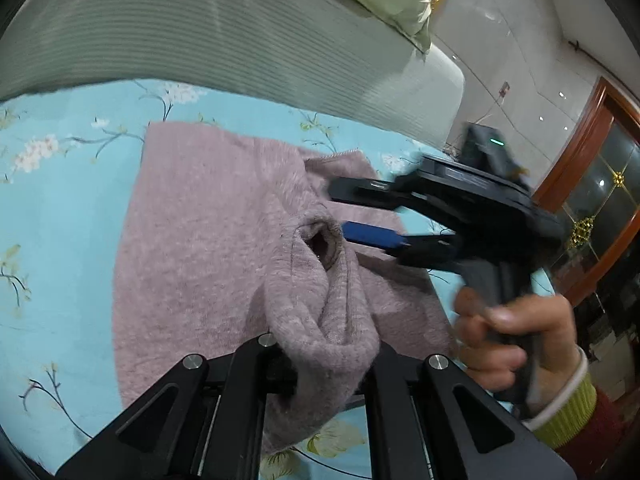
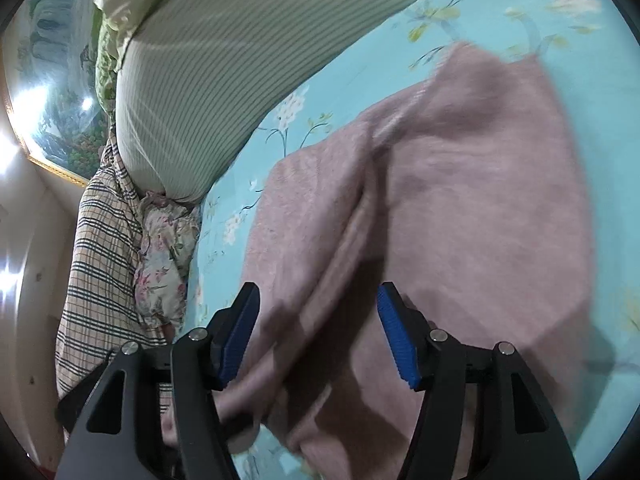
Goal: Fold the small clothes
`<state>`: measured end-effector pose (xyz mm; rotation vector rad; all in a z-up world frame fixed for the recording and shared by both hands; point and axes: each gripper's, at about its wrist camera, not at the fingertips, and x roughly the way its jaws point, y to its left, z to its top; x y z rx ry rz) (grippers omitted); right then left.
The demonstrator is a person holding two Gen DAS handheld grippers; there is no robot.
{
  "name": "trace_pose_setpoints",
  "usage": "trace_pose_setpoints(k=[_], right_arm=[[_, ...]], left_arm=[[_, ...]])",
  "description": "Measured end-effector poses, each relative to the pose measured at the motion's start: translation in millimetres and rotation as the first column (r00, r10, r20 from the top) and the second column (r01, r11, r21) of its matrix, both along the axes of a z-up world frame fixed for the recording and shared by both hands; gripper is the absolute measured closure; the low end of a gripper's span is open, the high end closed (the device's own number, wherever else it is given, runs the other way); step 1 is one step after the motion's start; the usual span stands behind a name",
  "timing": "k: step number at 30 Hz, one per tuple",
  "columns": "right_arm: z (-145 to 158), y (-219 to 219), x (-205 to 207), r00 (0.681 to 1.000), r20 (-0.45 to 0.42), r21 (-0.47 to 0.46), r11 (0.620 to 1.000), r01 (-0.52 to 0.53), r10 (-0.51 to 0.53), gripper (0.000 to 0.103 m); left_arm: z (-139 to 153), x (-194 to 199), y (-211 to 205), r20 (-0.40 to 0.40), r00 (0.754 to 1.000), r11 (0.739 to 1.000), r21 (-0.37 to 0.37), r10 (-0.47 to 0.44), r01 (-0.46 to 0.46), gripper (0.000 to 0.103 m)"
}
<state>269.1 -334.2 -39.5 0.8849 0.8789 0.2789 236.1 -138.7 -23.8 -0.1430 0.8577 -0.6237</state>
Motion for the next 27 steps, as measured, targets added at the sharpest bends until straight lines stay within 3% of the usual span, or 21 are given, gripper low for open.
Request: trace_pose_setpoints(k=[2, 3, 4, 5, 8, 10, 13, 17, 20, 27], right_arm=[[-8, 1, 20, 1.0, -0.014, 0.017, 1.0, 0.001, 0.0, 0.041], [-10, 2, 27, 1.0, -0.018, 0.008, 1.0, -0.001, 0.001, 0.046], [-9, 4, 33, 1.0, -0.023, -0.028, 1.0, -0.003, 0.002, 0.057], [-6, 5, 35, 1.0, -0.022, -0.055, 0.998, -0.004, 0.003, 0.086], [23, -1, 23, 0.997, 0.079, -0.088, 0.996, 0.015, -0.008, 0.086], [49, -8, 6, 0.988, 0.152, -0.164, 0.986, 0.043, -0.018, 0.086], [64, -25, -14, 0.982, 0.185, -0.249, 0.964, 0.093, -0.046, 0.086], [41, -53, -27, 0.989, 0.104, -0.309, 0.941, 0.136, -0.108, 0.086], [17, -66, -30, 0.99, 0.048, -0.32, 0.937, 0.14, -0.132, 0.086], [7, -68, -27, 0.989, 0.049, -0.331, 0.932, 0.149, -0.141, 0.085]], left_arm=[[1, -2, 0, 0.004, 1.0, 1.0, 0.01, -0.005, 0.005, 0.097], [2, -5, 0, 0.002, 1.0, 1.0, 0.019, -0.007, 0.007, 0.097], [1, -6, -2, 0.001, 1.0, 1.0, 0.025, -0.009, 0.008, 0.097], [1, -6, -4, 0.001, 1.0, 0.999, 0.033, -0.01, 0.01, 0.097], [6, -8, -9, 0.013, 1.0, 0.998, 0.054, -0.015, 0.014, 0.097], [15, -11, -14, 0.024, 0.999, 0.999, 0.032, -0.03, 0.03, 0.097], [26, -13, -29, 0.03, 0.997, 0.997, -0.015, -0.073, 0.074, 0.097], [19, -19, -66, 0.027, 0.991, 0.991, -0.008, -0.132, 0.132, 0.097], [-4, -15, -87, -0.027, 0.987, 0.988, 0.001, -0.156, 0.156, 0.097], [-26, -3, -94, -0.095, 0.981, 0.985, 0.005, -0.172, 0.173, 0.094]])
